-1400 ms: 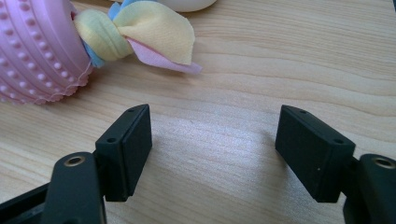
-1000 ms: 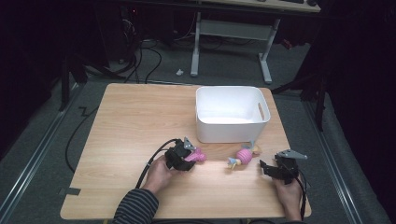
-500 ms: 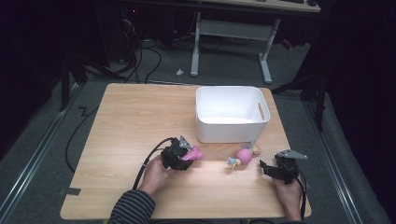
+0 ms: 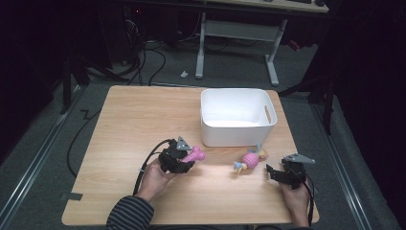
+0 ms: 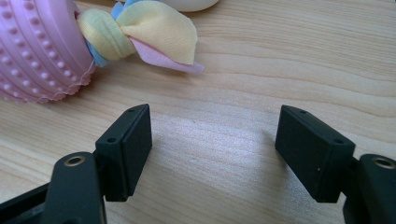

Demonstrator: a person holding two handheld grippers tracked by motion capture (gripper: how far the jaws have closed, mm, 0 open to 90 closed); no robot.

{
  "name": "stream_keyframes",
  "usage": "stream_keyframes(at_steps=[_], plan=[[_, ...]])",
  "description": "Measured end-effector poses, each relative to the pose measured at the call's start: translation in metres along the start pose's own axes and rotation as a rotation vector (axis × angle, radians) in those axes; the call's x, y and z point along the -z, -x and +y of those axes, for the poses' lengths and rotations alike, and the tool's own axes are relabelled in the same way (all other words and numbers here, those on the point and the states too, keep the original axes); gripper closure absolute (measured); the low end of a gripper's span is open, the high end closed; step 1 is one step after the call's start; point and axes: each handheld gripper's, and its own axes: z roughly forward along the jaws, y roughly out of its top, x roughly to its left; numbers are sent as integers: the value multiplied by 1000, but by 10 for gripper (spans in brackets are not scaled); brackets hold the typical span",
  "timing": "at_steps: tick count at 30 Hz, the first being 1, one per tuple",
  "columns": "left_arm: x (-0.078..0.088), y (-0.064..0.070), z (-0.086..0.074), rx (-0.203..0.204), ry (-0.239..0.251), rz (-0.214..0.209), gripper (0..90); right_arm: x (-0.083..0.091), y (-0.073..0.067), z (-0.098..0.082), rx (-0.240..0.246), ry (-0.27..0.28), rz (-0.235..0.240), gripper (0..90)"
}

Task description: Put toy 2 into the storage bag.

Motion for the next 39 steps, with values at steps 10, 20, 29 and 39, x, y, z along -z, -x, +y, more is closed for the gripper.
stream_keyframes(at_steps=[10,20,29,39], plan=[[22,-5,6,19,45,-6,585,0,0,0,0,0,0,275],[36,-15,15,44,79,-18,585,0,0,0,0,0,0,275],[56,-11,28,34,113,-28,585,0,0,0,1,-2,0,275],[73,-18,39,60,151,-46,585,0,0,0,1,0,1,275]])
